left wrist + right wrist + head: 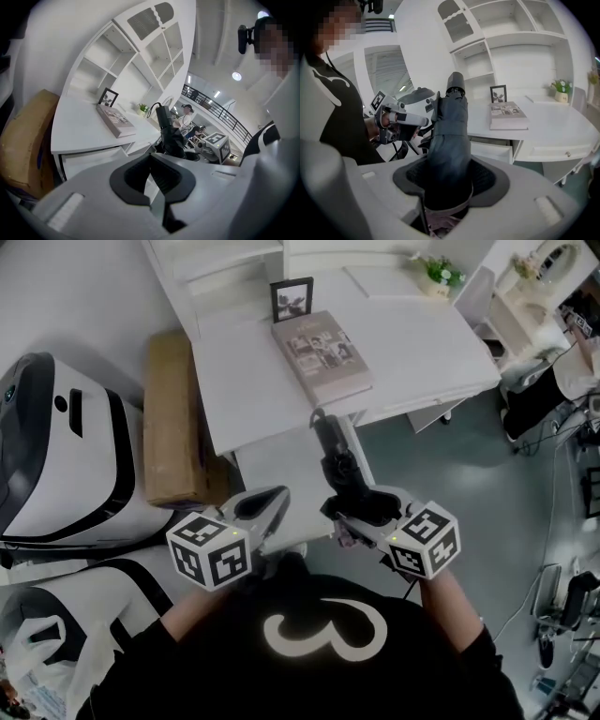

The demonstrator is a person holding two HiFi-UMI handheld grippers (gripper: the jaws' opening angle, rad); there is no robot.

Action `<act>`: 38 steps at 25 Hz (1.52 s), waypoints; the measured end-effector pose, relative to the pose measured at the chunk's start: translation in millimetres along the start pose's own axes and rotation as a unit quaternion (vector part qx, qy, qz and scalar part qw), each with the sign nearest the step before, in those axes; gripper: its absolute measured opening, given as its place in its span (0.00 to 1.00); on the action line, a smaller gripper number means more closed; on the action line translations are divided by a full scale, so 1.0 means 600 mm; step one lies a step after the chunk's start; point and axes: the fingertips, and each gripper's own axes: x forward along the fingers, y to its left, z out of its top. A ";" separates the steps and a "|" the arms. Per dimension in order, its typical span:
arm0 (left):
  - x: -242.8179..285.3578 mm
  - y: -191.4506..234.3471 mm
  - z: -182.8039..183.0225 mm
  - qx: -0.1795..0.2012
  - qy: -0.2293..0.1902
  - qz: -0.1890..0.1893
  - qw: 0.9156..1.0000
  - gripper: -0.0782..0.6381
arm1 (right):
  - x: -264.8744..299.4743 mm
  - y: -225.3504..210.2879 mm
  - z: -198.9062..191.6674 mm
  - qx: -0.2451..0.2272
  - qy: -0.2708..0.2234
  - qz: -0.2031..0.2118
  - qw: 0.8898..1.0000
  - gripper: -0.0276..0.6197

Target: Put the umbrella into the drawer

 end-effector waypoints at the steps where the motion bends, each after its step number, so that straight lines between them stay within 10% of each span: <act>1: 0.002 0.010 0.002 -0.002 0.001 0.001 1.000 0.12 | 0.011 -0.005 0.002 -0.008 0.007 -0.001 1.000 0.39; 14: 0.008 0.103 -0.006 -0.030 0.020 0.027 0.999 0.12 | 0.128 -0.057 -0.019 -0.141 0.127 0.002 0.982 0.39; 26: 0.003 0.157 -0.034 -0.053 0.036 0.050 0.997 0.12 | 0.231 -0.116 -0.104 -0.256 0.259 0.007 0.931 0.39; 38: 0.022 0.199 -0.038 -0.067 0.035 0.060 0.995 0.12 | 0.337 -0.175 -0.206 -0.273 0.336 0.000 0.901 0.39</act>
